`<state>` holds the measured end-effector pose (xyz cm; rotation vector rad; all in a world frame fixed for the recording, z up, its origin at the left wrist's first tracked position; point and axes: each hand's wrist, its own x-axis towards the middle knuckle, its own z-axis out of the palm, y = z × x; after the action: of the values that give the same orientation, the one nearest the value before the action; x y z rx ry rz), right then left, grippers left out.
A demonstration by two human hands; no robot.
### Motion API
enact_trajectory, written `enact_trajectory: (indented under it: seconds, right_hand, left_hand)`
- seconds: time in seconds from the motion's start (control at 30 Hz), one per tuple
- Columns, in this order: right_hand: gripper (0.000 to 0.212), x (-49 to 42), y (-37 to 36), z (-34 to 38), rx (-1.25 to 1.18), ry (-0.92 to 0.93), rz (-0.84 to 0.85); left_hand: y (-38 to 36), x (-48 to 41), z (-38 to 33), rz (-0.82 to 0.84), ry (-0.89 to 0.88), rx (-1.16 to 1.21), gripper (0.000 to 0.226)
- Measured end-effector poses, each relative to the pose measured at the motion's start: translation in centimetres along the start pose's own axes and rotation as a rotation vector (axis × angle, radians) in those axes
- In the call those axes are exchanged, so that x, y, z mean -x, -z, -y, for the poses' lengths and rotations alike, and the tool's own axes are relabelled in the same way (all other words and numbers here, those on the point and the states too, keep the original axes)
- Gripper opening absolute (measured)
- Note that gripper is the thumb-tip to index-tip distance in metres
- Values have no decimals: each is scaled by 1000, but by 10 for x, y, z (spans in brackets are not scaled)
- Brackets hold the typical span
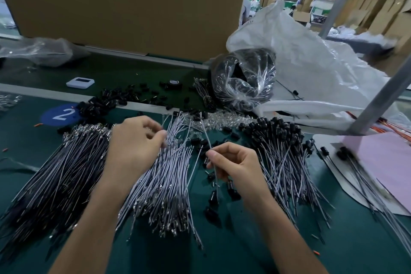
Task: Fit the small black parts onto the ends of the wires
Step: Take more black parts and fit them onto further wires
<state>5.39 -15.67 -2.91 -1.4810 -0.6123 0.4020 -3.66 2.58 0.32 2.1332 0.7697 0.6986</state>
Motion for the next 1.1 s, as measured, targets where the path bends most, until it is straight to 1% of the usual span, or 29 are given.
enact_trajectory:
  seconds: [0.1, 0.2, 0.27, 0.43, 0.6, 0.7, 0.77, 0.8, 0.87, 0.93, 1.03, 1.1]
  right_hand:
    - [8, 2, -4, -1, 21, 95, -82]
    - [8, 1, -3, -2, 46, 145, -154]
    - [9, -1, -2, -1, 51, 151, -179]
    - [11, -2, -1, -2, 90, 166, -207]
    - [14, -3, -1, -2, 109, 128, -180]
    - [14, -4, 2, -5, 121, 105, -205]
    - [12, -5, 4, -6, 59, 101, -257]
    - [11, -5, 6, -6, 45, 109, -287]
    - [10, -6, 10, -7, 73, 136, -339]
    - [10, -7, 13, -7, 123, 155, -371]
    - [10, -8, 14, -8, 164, 161, -379]
    - [10, -9, 13, -9, 183, 163, -363]
  left_hand:
    - [-19, 12, -23, 130, 25, 364, 10]
    - [-38, 23, -35, 170, 97, 623, 6]
    - [-47, 27, -39, 172, 146, 745, 3]
    - [-61, 30, -42, 126, 189, 854, 2]
    - [-68, 33, -45, 99, 205, 910, 5]
    - [-66, 28, -42, 102, 167, 821, 7]
    - [-60, 12, -36, 66, 106, 661, 9]
    - [-57, 0, -32, 35, 63, 542, 11]
    - [-54, -31, -21, -27, -42, 211, 12]
    - [-57, -66, -6, -39, -108, -90, 20]
    - [-71, -109, 11, 75, -153, -299, 39]
    - [-80, -127, 19, 182, -189, -388, 46]
